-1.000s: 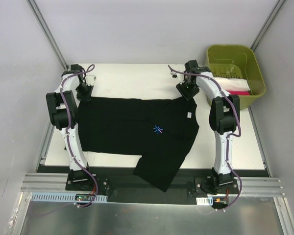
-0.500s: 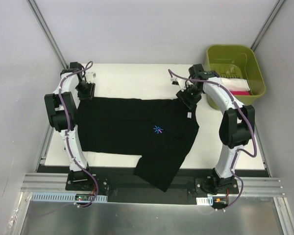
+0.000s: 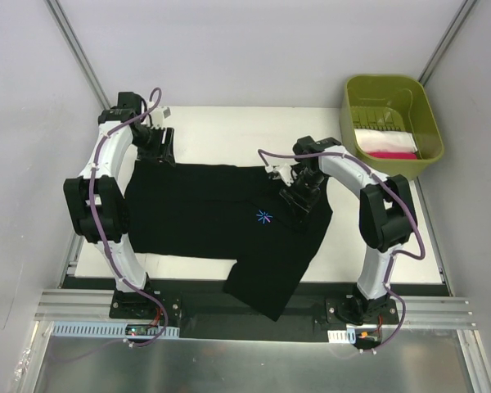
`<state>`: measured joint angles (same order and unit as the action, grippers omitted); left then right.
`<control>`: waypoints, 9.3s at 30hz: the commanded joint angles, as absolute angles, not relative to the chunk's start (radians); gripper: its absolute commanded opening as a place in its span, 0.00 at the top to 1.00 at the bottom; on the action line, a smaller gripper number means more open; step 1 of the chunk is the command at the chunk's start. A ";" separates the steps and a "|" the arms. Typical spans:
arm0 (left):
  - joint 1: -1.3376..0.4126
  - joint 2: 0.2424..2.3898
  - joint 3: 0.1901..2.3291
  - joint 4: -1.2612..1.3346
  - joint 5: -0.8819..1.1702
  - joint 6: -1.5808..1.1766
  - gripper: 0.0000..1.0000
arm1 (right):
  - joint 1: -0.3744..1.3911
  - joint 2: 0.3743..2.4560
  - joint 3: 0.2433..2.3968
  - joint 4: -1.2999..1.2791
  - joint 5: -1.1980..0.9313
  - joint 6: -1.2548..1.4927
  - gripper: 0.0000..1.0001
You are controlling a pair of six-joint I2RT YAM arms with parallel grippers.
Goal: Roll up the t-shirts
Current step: Fold the T-shirt at the center of the board.
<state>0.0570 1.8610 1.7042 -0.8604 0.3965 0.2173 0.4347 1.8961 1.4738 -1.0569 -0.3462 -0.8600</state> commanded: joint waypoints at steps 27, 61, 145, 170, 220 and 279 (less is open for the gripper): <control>0.054 2.141 1.789 -0.907 0.488 0.120 1.00 | 0.334 2.087 1.755 -1.068 -0.209 -0.824 0.74; -0.054 2.088 2.036 -0.750 1.059 0.242 0.36 | 0.206 1.924 1.791 -0.896 -0.240 -0.586 0.55; -0.508 2.463 2.244 -0.474 0.813 -0.028 0.43 | 0.094 1.885 1.526 -0.996 -0.548 -0.477 0.37; -0.535 2.579 2.276 -0.459 0.689 -0.055 0.67 | 0.117 1.907 1.511 -0.996 -0.514 -0.495 0.37; -0.423 2.356 2.068 -0.371 1.114 -0.147 1.00 | 0.290 1.901 1.640 -1.054 -0.471 -0.486 0.99; -0.215 1.989 1.525 -0.379 1.349 -0.057 0.62 | 0.407 1.841 1.702 -1.238 -0.408 -0.546 0.65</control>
